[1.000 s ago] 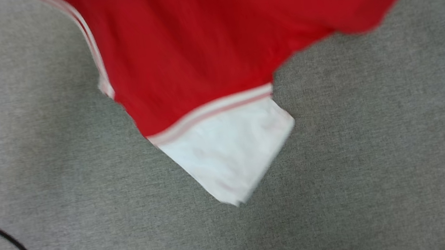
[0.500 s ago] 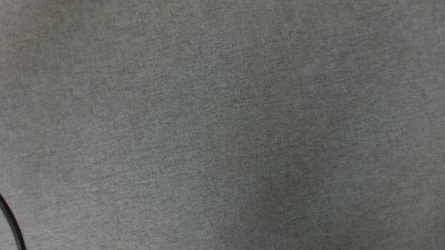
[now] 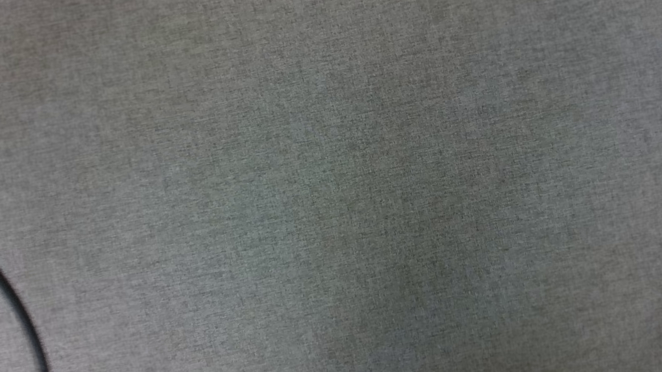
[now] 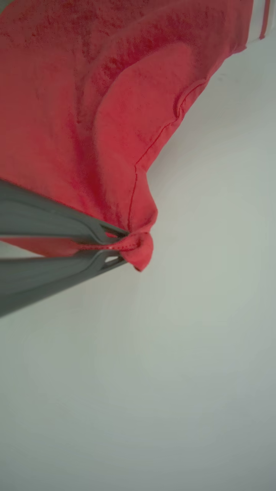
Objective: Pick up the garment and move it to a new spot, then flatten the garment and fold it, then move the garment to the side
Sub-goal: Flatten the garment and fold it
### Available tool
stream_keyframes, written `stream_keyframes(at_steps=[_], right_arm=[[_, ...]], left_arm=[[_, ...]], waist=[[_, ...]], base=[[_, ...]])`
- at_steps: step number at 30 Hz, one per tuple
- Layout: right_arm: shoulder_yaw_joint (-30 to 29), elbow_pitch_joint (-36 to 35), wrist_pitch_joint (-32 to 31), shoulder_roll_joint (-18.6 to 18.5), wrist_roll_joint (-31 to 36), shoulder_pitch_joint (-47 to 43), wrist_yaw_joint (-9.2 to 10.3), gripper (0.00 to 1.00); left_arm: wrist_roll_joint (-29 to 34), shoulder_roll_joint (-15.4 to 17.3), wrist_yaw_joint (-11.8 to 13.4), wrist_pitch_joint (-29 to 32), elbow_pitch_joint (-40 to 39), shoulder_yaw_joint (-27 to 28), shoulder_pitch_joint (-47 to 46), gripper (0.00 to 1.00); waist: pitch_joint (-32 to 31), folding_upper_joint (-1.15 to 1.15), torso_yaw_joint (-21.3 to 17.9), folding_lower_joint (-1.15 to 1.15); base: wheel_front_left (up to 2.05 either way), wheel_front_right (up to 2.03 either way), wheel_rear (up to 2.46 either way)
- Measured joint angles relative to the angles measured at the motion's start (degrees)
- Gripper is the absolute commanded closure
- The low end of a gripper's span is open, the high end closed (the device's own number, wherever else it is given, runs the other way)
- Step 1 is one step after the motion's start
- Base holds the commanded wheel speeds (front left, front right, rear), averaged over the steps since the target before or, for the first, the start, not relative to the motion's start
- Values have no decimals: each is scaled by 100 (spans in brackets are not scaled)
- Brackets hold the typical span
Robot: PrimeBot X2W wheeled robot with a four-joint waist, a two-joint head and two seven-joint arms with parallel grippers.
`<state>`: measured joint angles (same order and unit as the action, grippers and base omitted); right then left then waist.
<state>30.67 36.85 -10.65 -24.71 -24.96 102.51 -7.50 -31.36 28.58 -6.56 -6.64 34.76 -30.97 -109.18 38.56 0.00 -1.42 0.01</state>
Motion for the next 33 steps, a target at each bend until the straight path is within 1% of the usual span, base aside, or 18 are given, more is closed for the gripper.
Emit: stream_keyframes(at_steps=[5, 9, 14, 18, 22, 26, 28, 30, 33], right_arm=[[454, 176, 236, 58, -226, -605, 0, 100], [771, 213, 467, 59, -480, -1171, 0, 100], [1214, 93, 600, -109, -843, -1990, 0, 100], [1619, -125, 660, -296, -1026, -2638, -1, 100], [1914, -342, 756, -523, -1301, -3255, 0, 100], [2284, -549, 836, -767, -1525, -3937, 0, 100], [2465, -649, 870, -867, -1634, -4299, 0, 100], [2622, -750, 926, -982, -1726, -4643, 0, 100], [2741, -872, 1038, -1134, -1848, -5108, 0, 100]], left_arm=[[-194, 3, -35, -325, 202, -190, 909, 100], [-349, 102, -52, -545, 144, -280, 1793, 100], [-546, 410, -46, -669, -296, -335, 3042, 100], [-720, 623, 74, -626, -924, -456, 4240, 100], [-891, 903, 488, -491, -1745, -554, 5486, 100], [-1077, 1191, 979, -325, -2643, -652, 6736, 100], [-1254, 1329, 1172, -334, -2986, -649, 7312, 100], [-1407, 1468, 1301, -312, -3218, -690, 7859, 100], [-1644, 1543, 1548, -375, -3516, -731, 8646, 100]], waist=[[-93, 0, 23, 0], [-288, 0, 22, 0], [-630, 0, 1, 0], [-953, 0, -13, -1], [-1305, 0, -21, -1], [-1667, 0, -29, -1], [-1842, 0, -34, -1], [-2019, 0, -42, -1], [-2285, 0, -57, -2]], base=[[0, 0, 0], [0, 0, 0], [0, 0, 0], [0, 0, 0], [0, 0, 0], [0, 0, 0], [0, 0, 0], [0, 0, 0], [0, 0, 0]])
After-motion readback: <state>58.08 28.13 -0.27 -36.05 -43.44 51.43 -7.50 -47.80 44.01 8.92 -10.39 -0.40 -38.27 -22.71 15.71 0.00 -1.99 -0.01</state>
